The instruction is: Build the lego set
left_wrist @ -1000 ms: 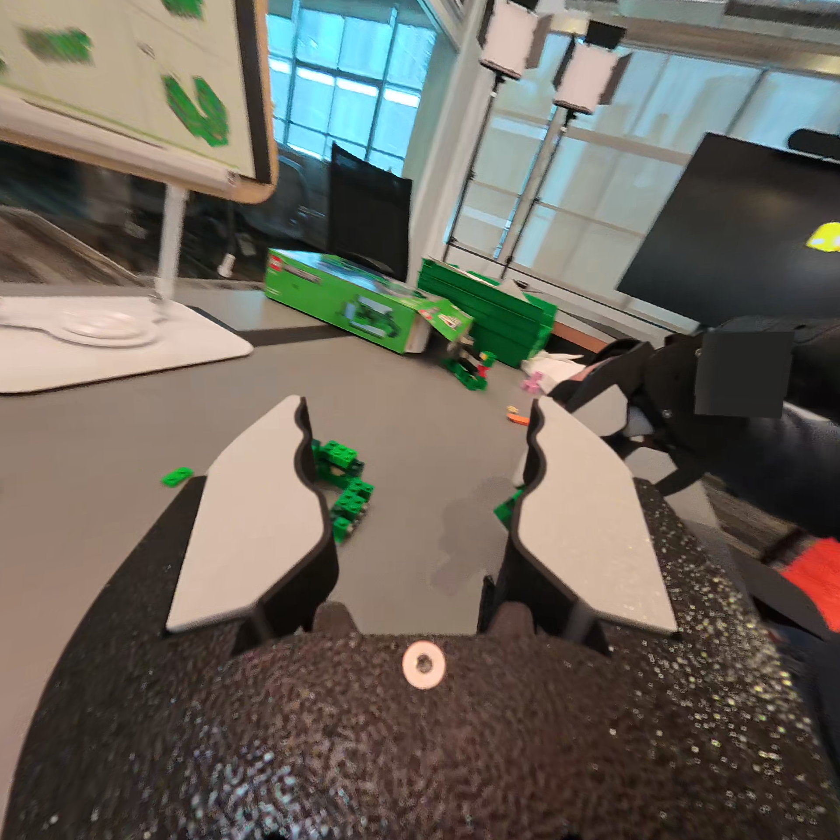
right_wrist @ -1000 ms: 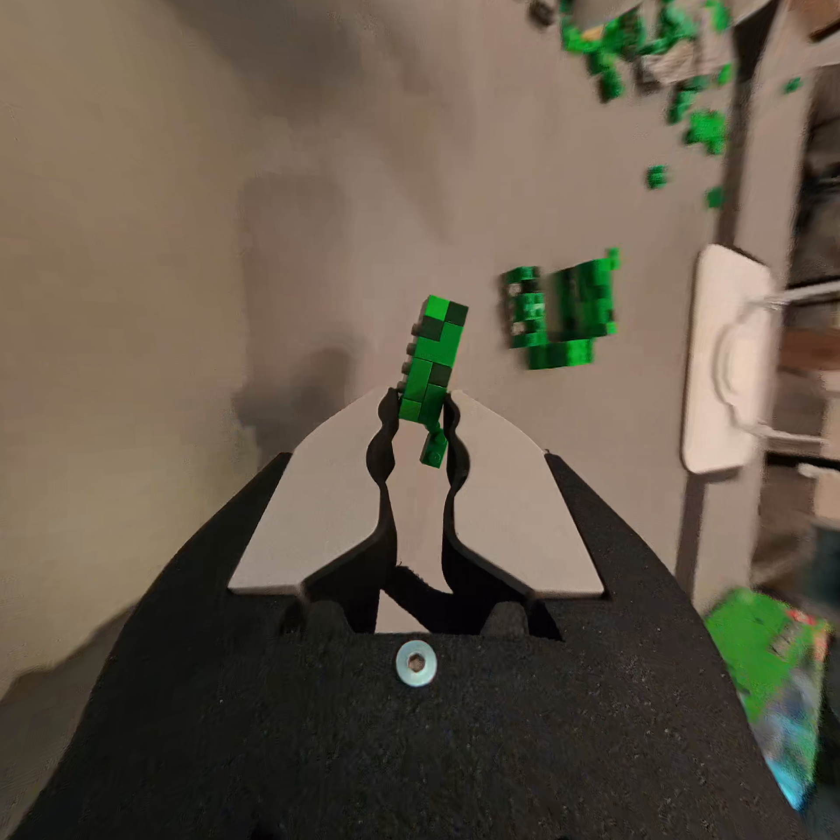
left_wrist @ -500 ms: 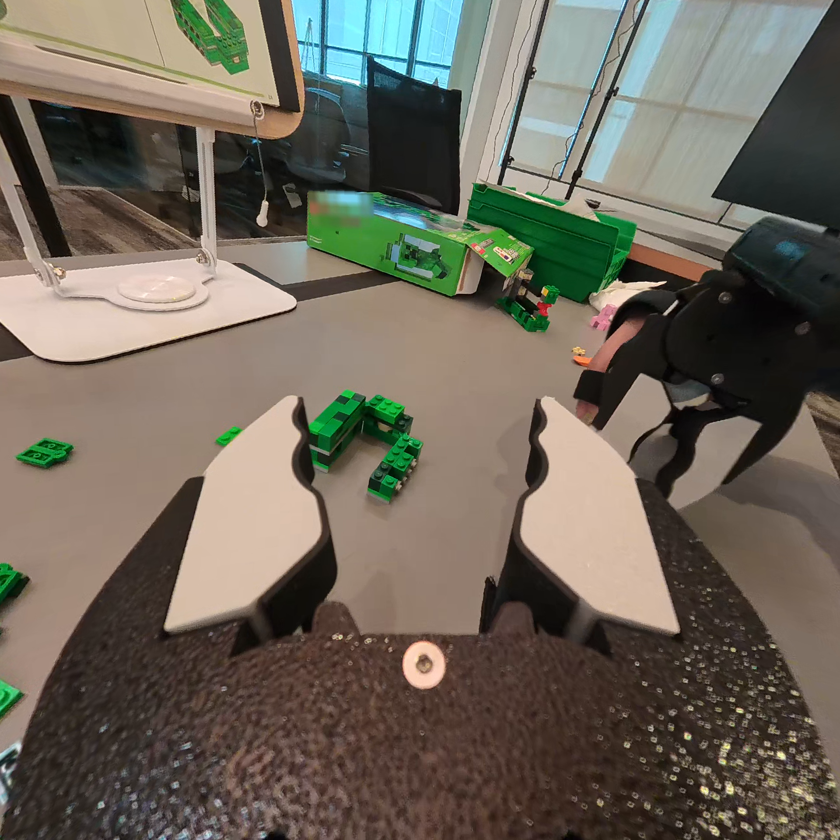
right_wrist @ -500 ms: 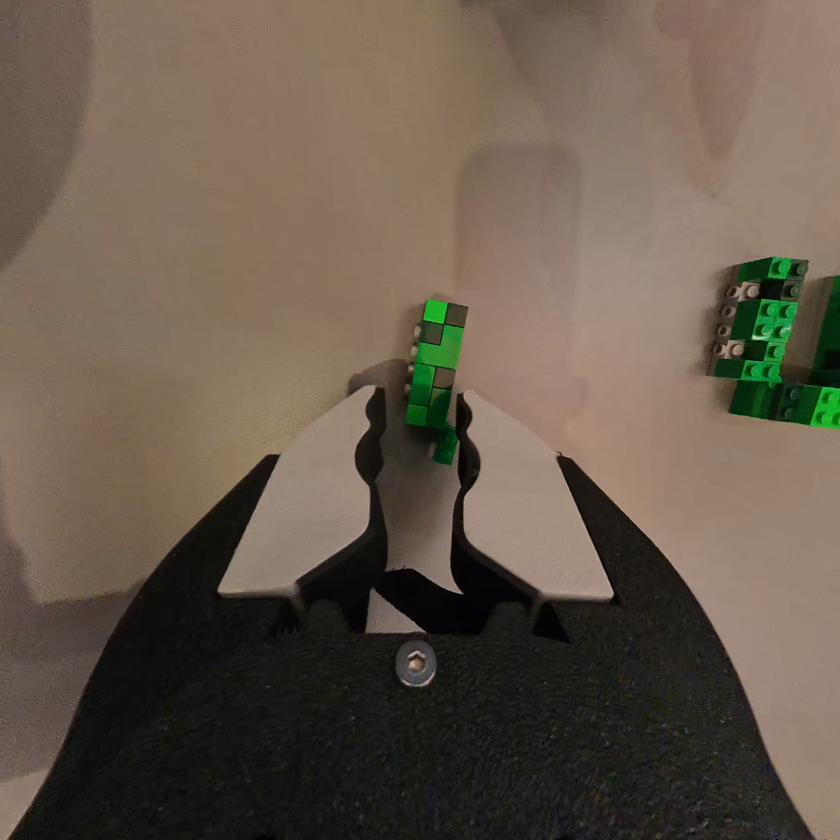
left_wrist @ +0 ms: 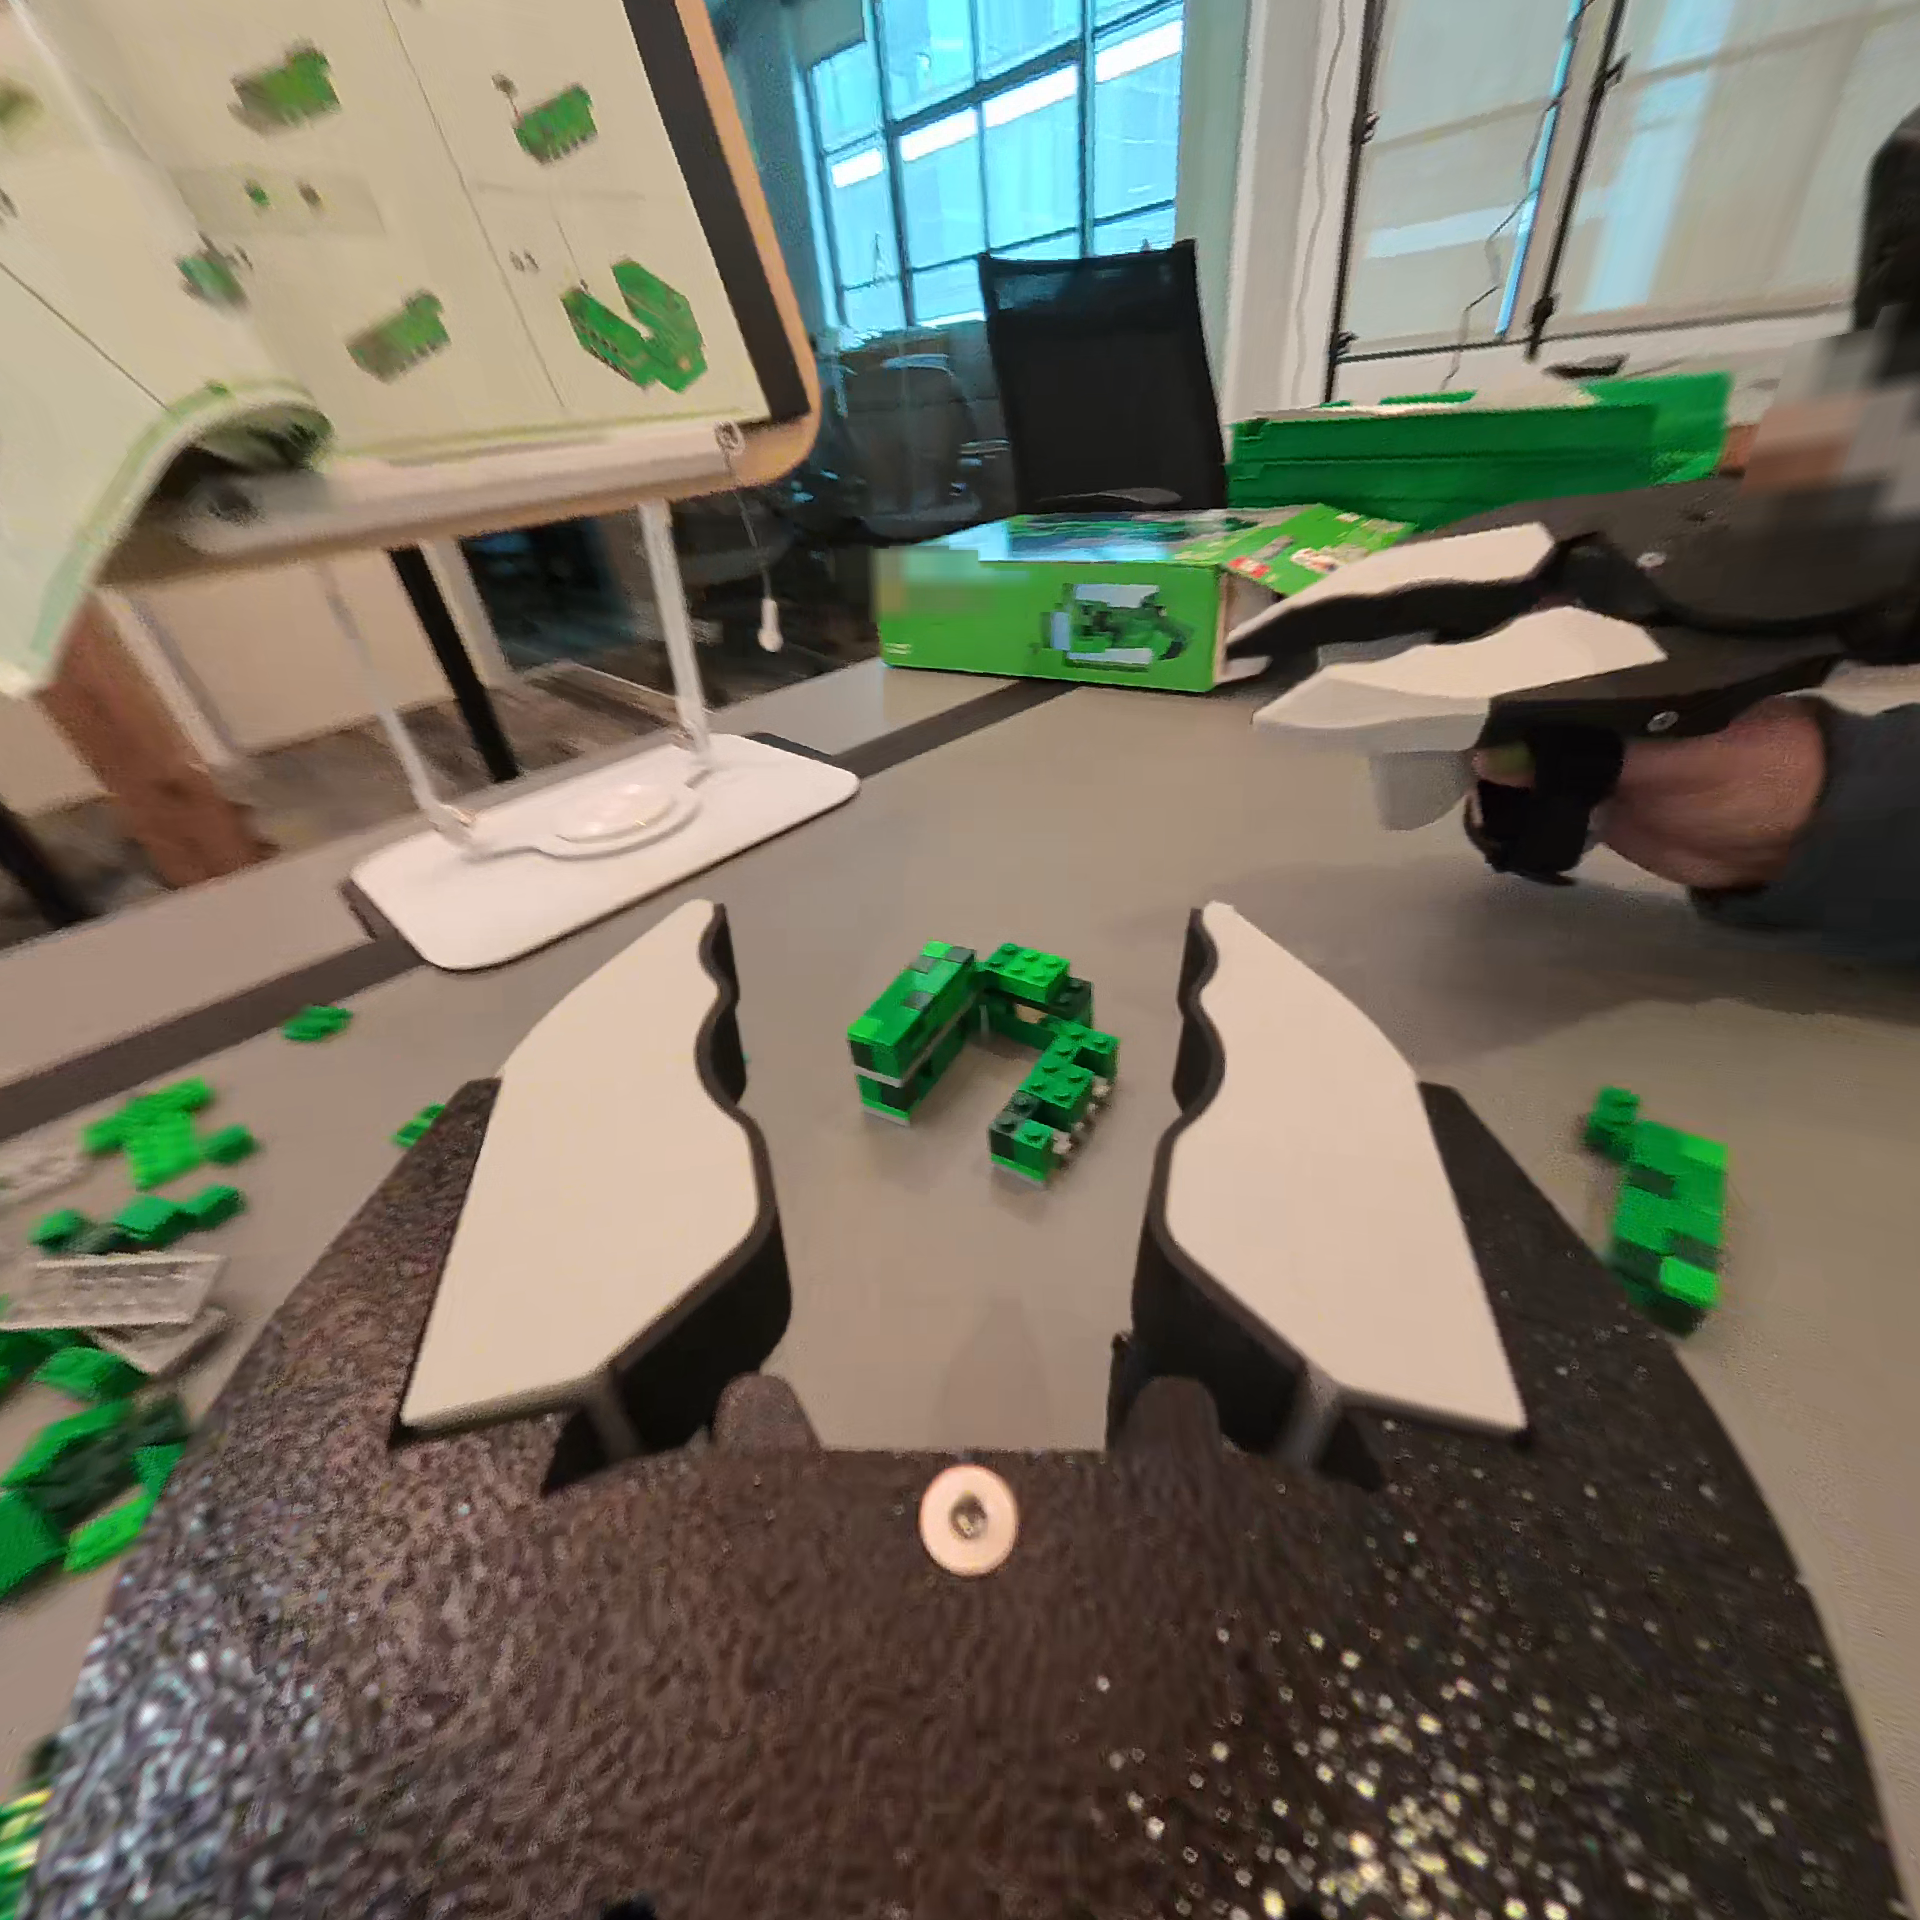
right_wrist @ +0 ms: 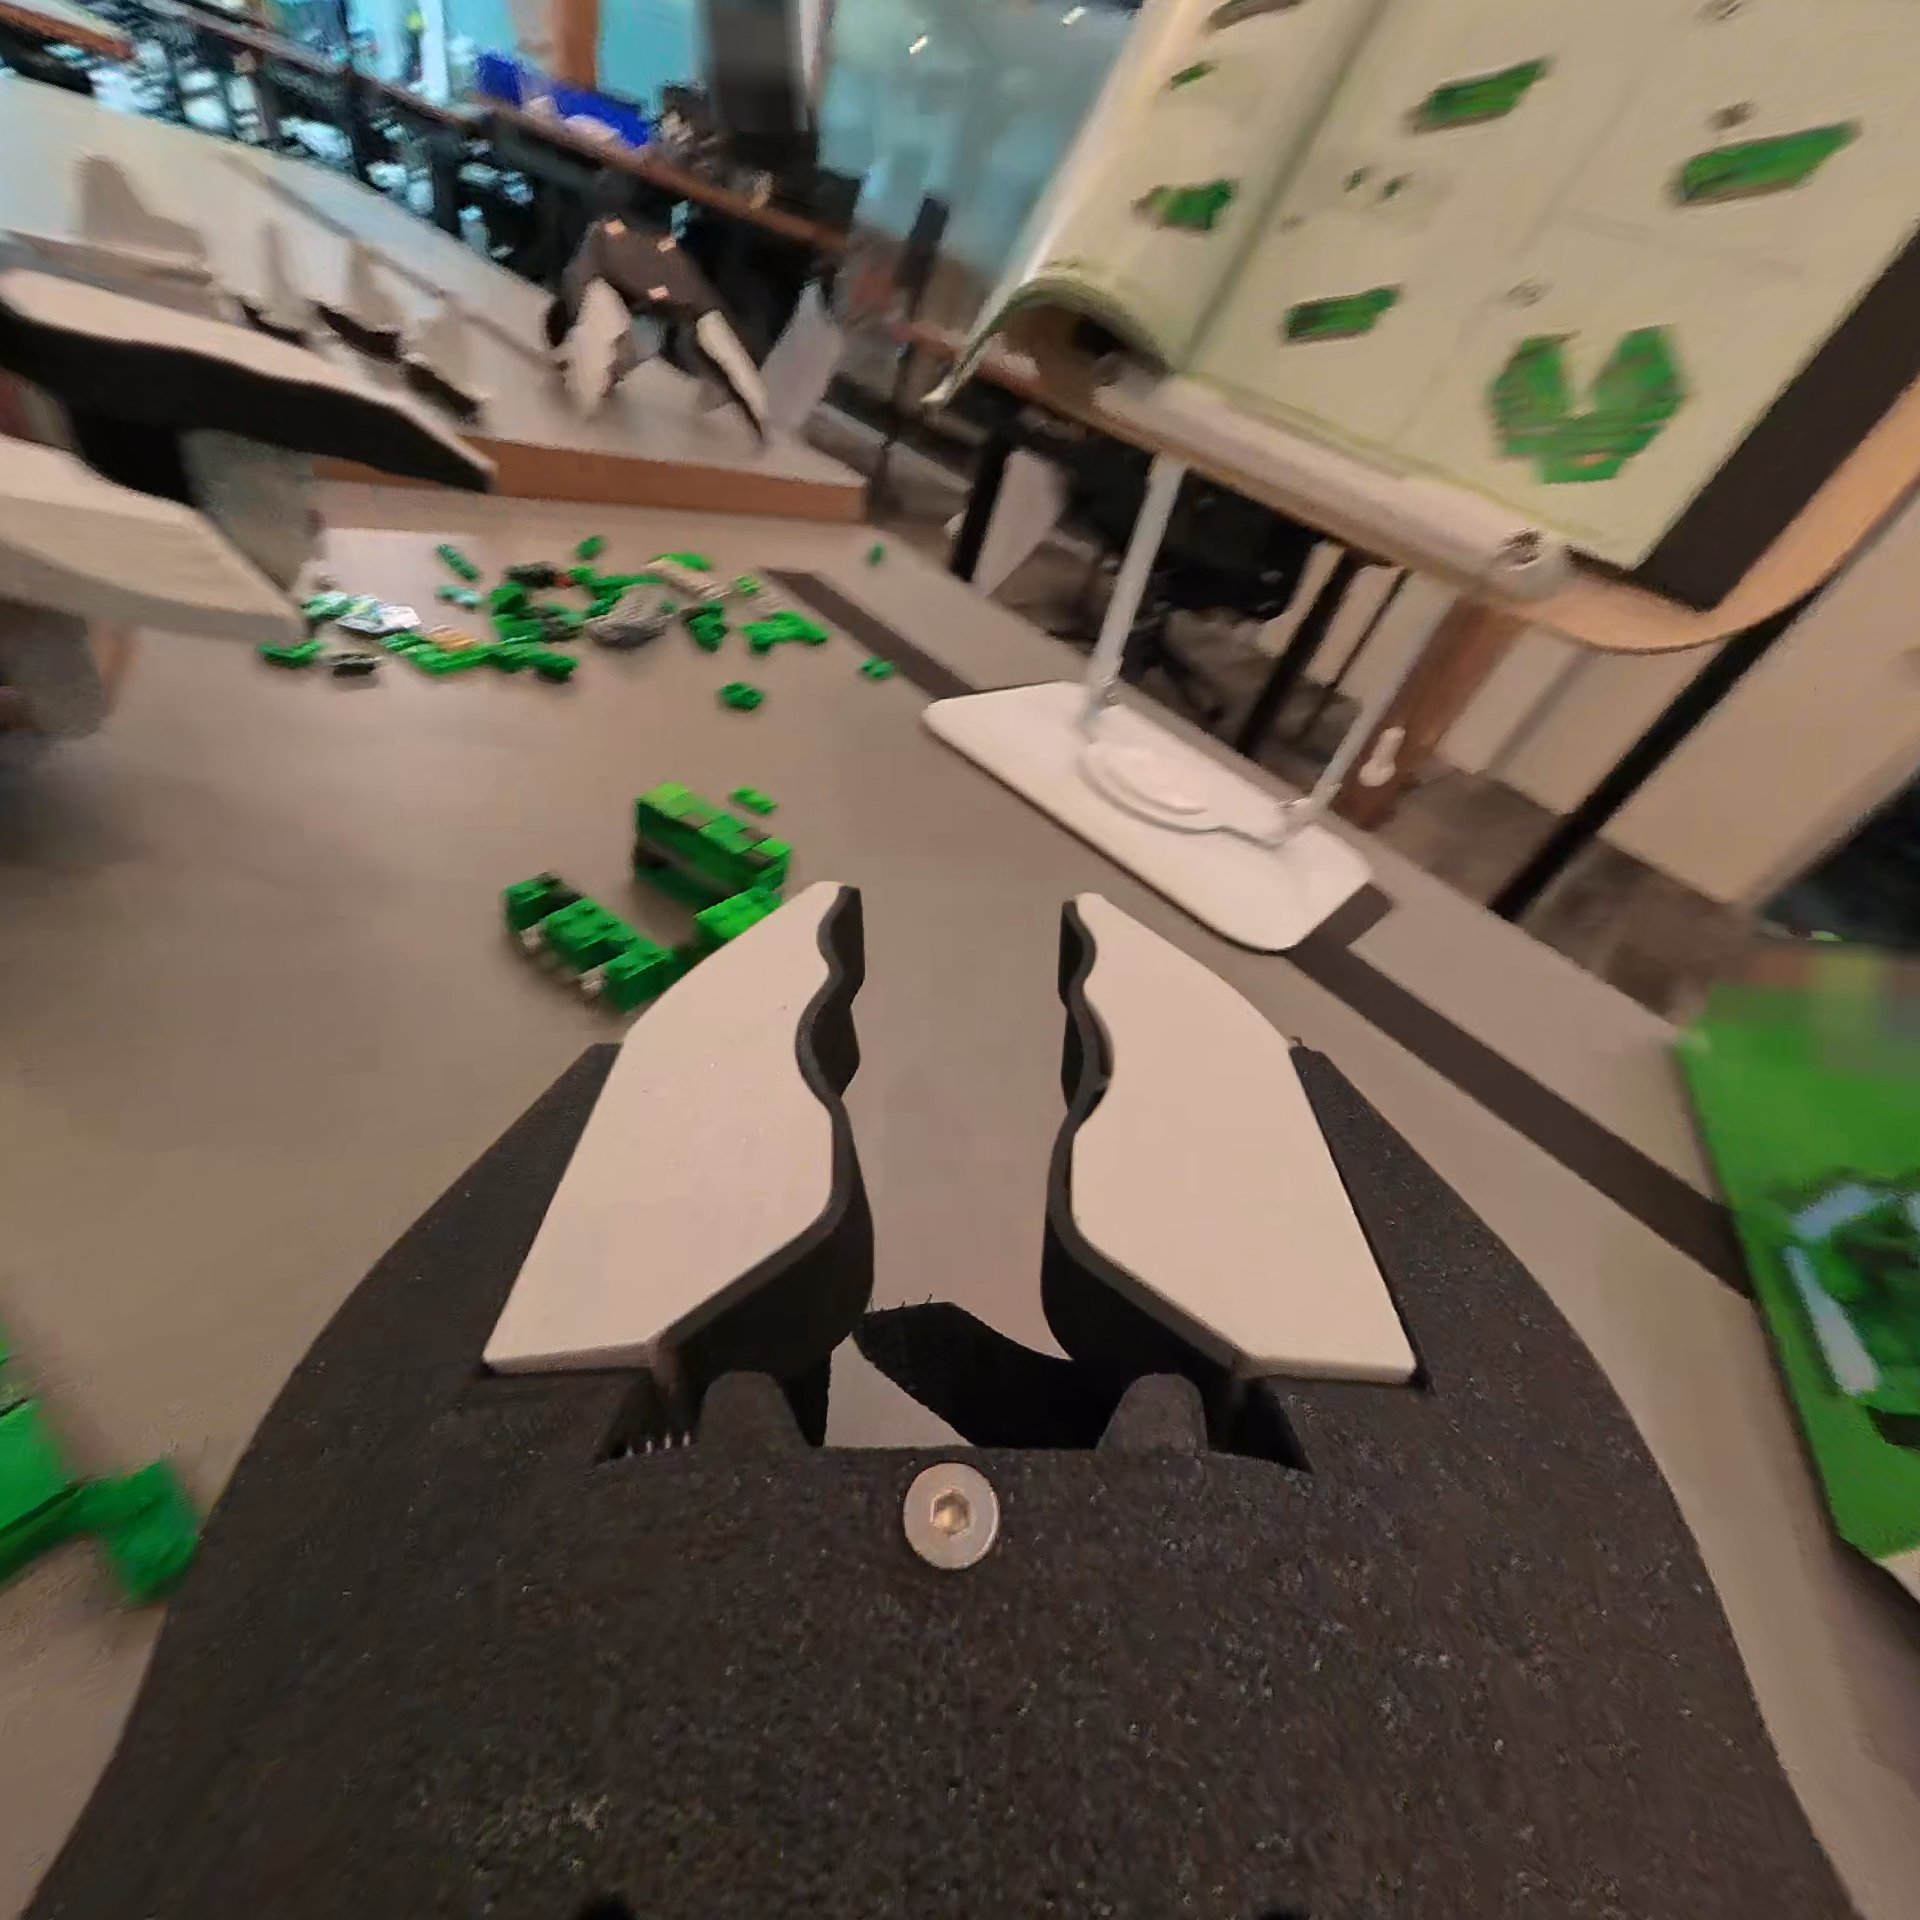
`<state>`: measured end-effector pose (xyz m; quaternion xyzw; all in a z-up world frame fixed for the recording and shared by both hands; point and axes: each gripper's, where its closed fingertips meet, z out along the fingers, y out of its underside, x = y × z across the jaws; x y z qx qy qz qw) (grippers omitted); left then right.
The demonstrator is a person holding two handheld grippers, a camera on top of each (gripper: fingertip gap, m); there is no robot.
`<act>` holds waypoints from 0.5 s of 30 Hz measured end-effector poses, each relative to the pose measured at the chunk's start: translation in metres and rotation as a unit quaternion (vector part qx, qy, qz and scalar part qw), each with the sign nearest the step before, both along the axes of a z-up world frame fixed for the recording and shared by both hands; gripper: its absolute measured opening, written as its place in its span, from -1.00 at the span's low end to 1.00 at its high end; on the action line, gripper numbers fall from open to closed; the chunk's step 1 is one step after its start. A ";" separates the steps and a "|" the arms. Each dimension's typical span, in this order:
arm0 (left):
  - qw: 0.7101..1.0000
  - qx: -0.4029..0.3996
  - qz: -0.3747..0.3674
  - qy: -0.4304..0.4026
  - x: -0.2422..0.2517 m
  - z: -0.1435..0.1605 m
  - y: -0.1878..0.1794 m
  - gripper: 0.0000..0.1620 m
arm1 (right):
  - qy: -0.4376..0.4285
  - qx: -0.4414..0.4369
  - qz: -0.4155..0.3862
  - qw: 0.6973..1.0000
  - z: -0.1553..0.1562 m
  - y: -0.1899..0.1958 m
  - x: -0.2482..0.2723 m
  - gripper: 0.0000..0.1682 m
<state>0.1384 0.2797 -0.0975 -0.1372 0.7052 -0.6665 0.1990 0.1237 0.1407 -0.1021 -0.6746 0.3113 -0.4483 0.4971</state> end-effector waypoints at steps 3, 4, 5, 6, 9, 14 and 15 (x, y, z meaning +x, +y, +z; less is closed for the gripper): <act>0.999 0.005 0.031 -0.041 0.000 0.005 -0.001 0.00 | -0.032 0.014 -0.040 0.999 0.001 -0.006 0.013 -0.58; 0.999 0.002 0.034 -0.042 -0.001 0.007 -0.003 -0.02 | -0.038 0.018 -0.051 0.998 0.001 -0.009 0.015 -0.58; 0.999 -0.001 0.031 -0.036 -0.002 0.007 -0.006 -0.10 | -0.039 0.018 -0.054 0.998 0.000 -0.010 0.016 -0.59; 0.999 -0.006 0.031 -0.030 -0.003 0.008 -0.008 -0.17 | -0.037 0.016 -0.058 0.997 0.001 -0.012 0.016 -0.63; 0.997 -0.047 0.066 -0.003 0.008 0.015 -0.009 -0.25 | -0.071 0.013 -0.065 0.995 0.009 -0.014 0.007 -0.71; 0.992 -0.071 0.102 0.006 0.018 0.012 -0.022 -0.21 | -0.078 -0.004 -0.055 0.995 0.007 -0.009 0.005 -0.75; 0.991 -0.068 0.113 -0.004 0.020 0.012 -0.023 -0.19 | -0.075 -0.002 -0.060 0.995 0.006 -0.011 0.006 -0.75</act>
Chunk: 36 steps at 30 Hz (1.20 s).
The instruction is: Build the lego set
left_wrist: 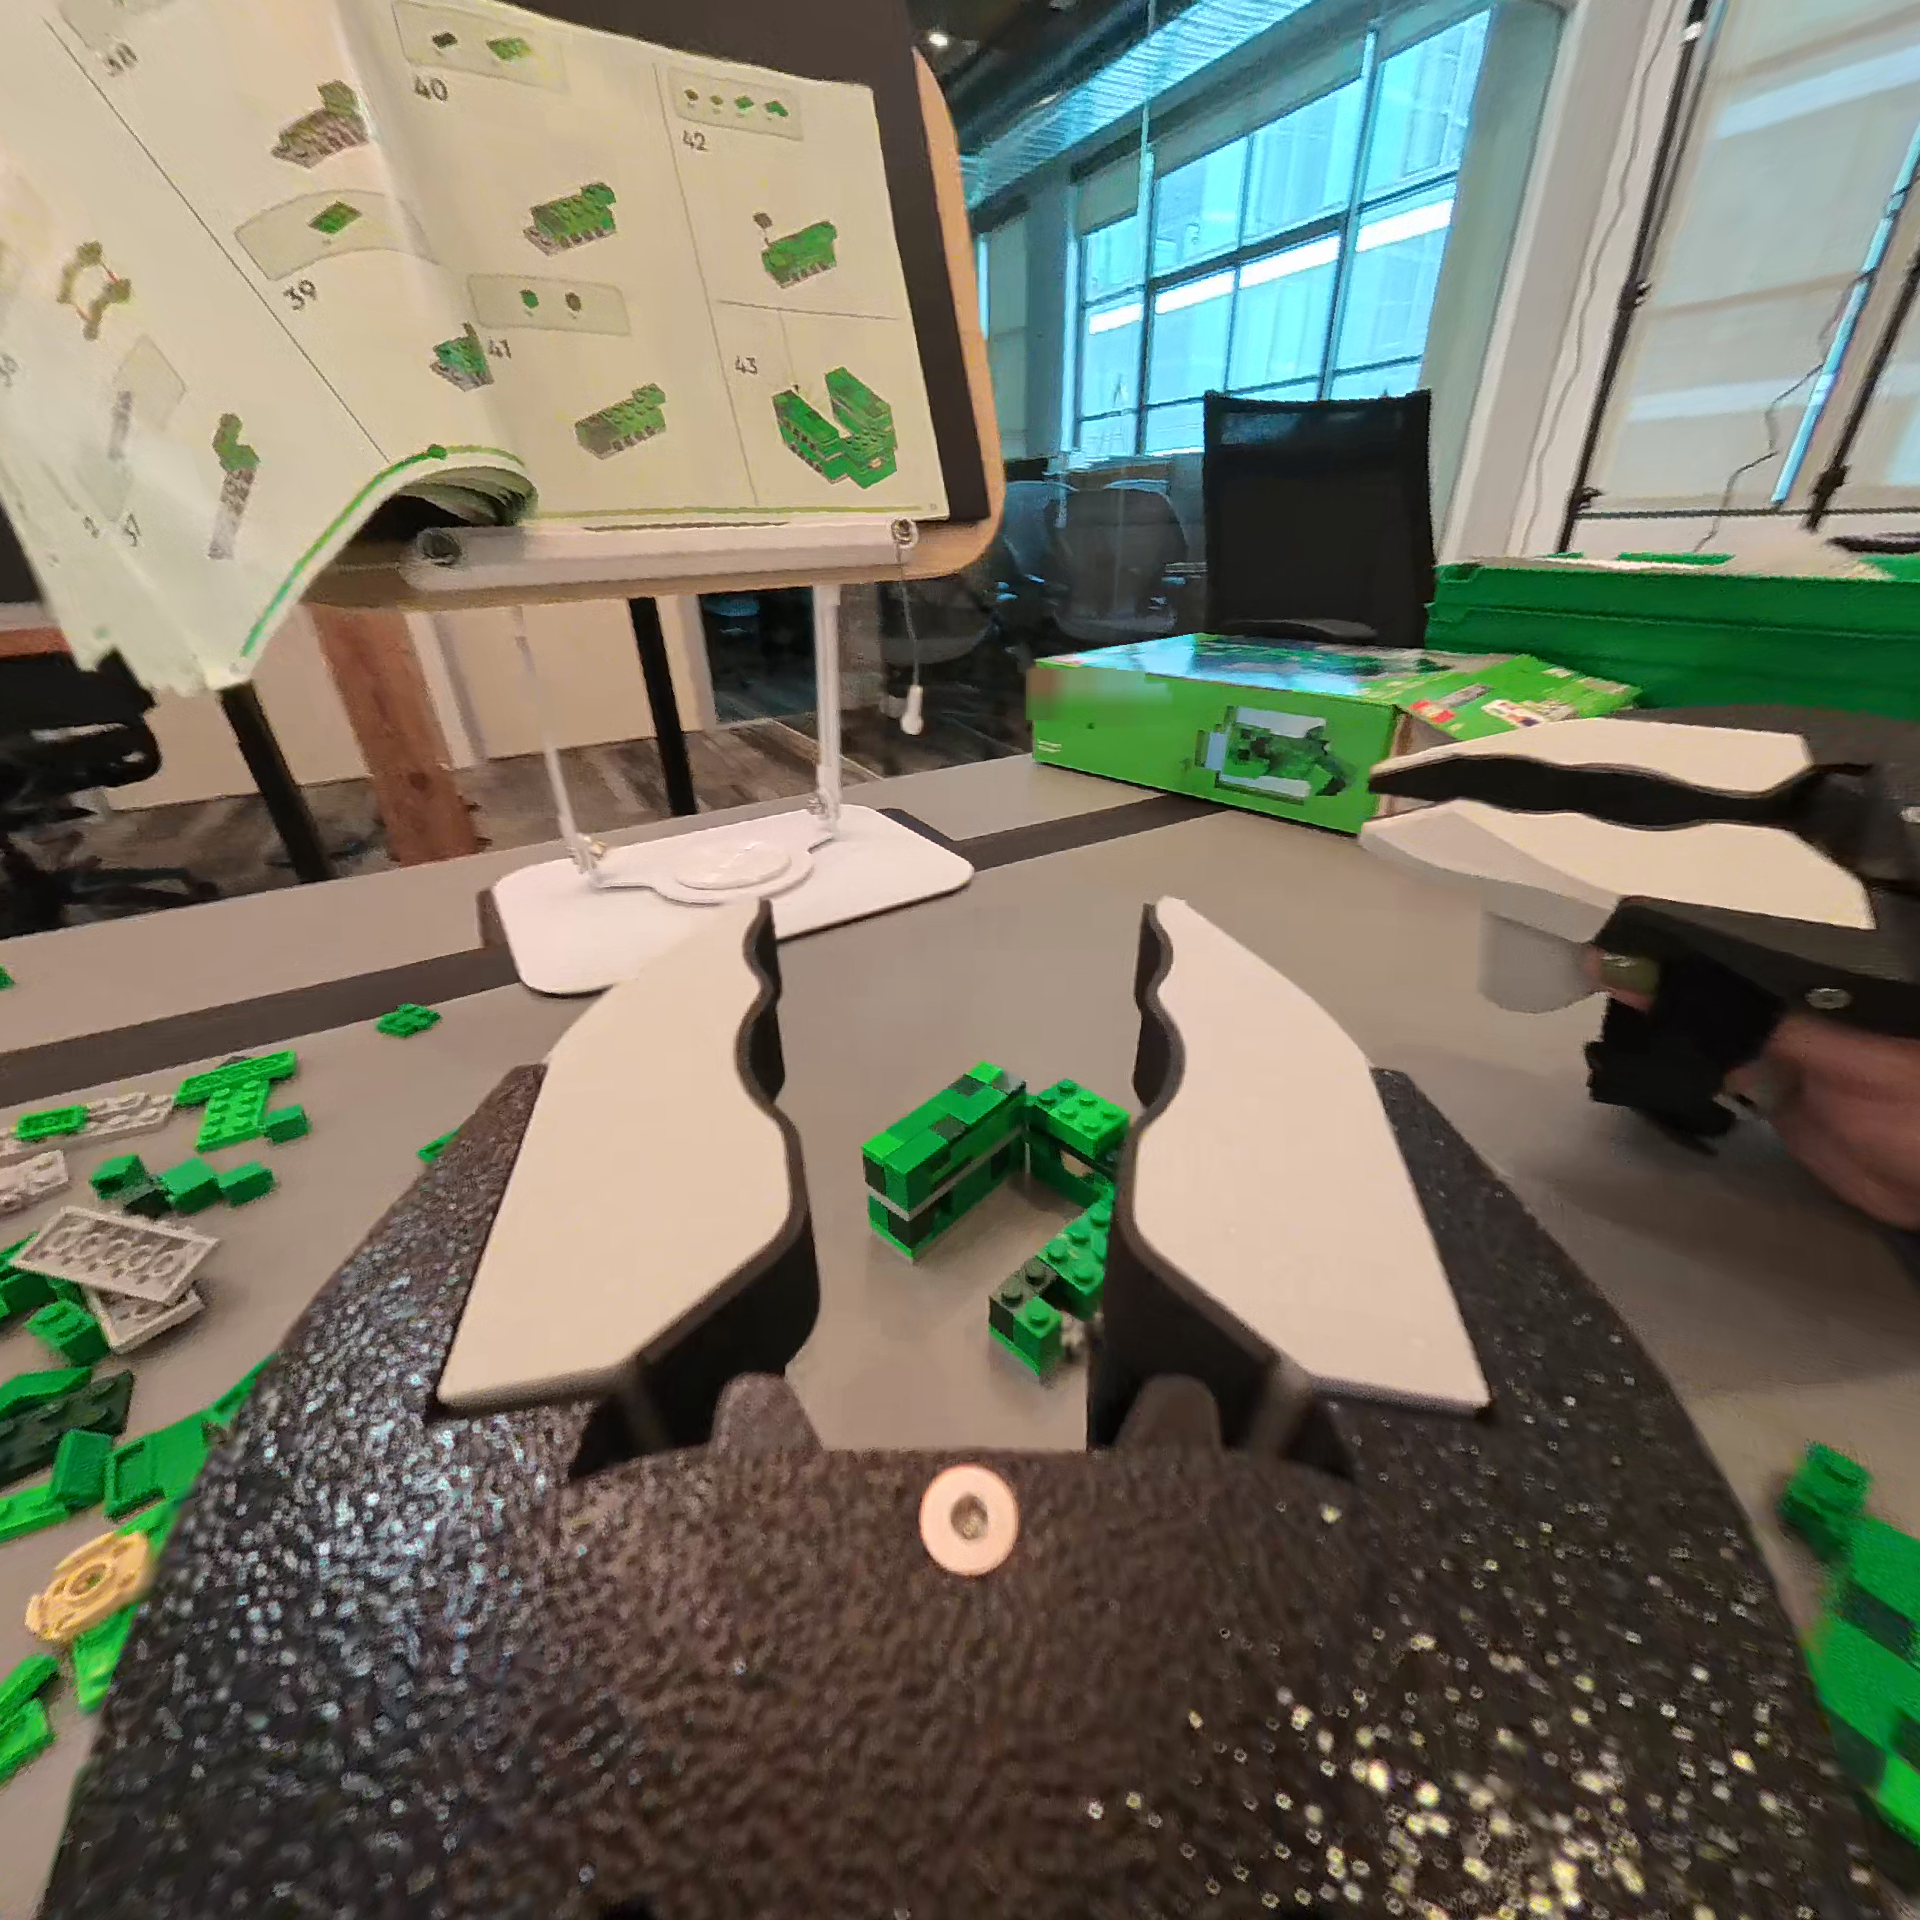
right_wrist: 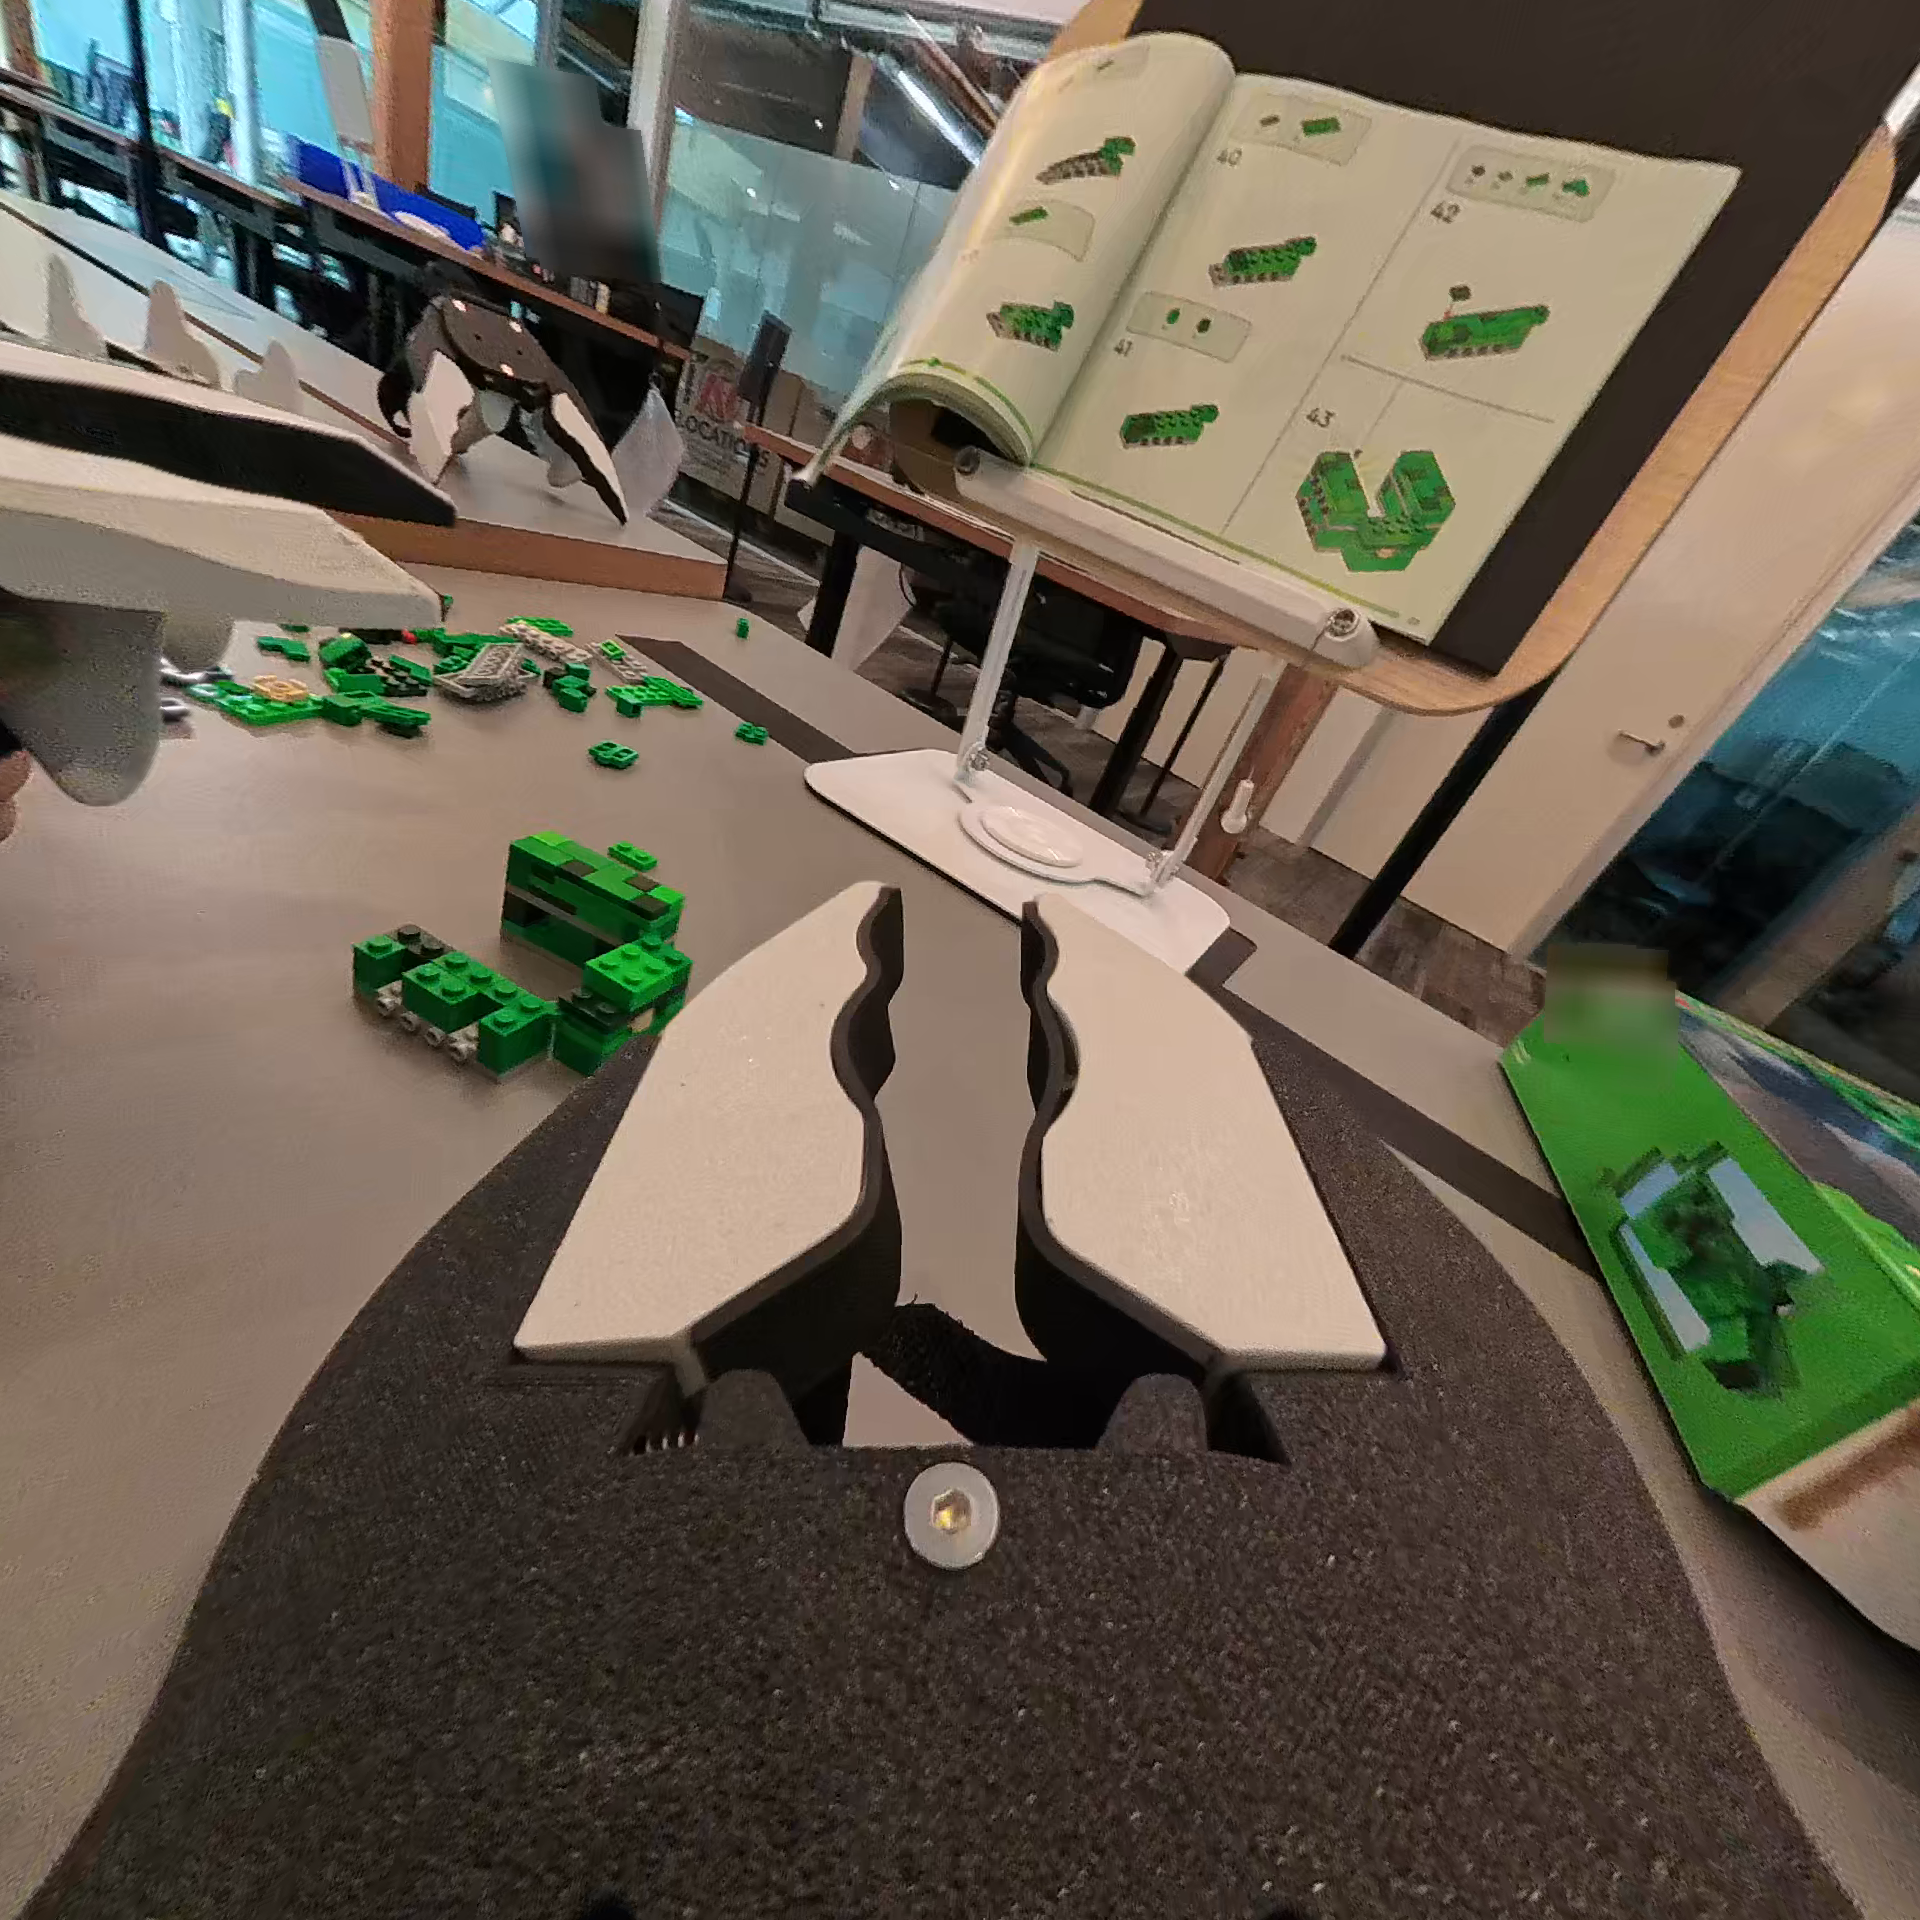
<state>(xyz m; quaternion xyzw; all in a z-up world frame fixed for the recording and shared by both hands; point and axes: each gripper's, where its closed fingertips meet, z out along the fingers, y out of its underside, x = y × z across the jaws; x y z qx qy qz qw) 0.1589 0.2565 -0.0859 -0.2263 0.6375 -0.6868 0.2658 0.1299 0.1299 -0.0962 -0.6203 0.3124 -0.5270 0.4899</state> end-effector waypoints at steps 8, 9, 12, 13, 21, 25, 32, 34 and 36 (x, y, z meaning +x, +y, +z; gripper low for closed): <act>0.999 -0.032 0.011 -0.018 0.017 0.007 -0.006 -0.16 | 0.014 0.018 -0.042 0.999 -0.004 -0.019 0.006 -0.78; 0.999 -0.033 0.002 -0.016 0.015 0.007 -0.008 -0.16 | 0.014 0.015 -0.040 0.999 -0.004 -0.018 0.006 -0.78; 0.999 -0.038 -0.019 -0.016 0.008 0.008 -0.009 -0.14 | 0.012 0.001 -0.033 0.999 -0.005 -0.014 0.007 -0.79; 0.999 -0.036 -0.024 -0.018 0.006 0.008 -0.010 -0.14 | 0.011 -0.003 -0.030 0.999 -0.005 -0.012 0.007 -0.79; 0.998 0.006 -0.050 -0.044 -0.010 0.005 -0.024 -0.22 | 0.025 -0.011 -0.001 1.000 -0.010 -0.001 0.006 -0.90; 0.998 0.000 -0.042 -0.045 -0.008 0.007 -0.020 -0.25 | 0.023 -0.014 0.005 1.000 -0.010 0.000 0.005 -0.91; 0.997 -0.019 -0.075 -0.023 -0.005 0.009 -0.009 -0.22 | 0.015 -0.021 0.008 1.000 -0.009 0.002 0.005 -0.91; 0.968 -0.001 -0.250 0.009 -0.040 0.003 -0.025 -0.19 | 0.013 -0.021 0.009 1.000 -0.009 0.002 0.005 -0.91; 0.916 0.016 -0.392 0.085 -0.073 -0.006 -0.030 -0.10 | 0.012 -0.021 0.011 1.000 -0.009 0.002 0.005 -0.91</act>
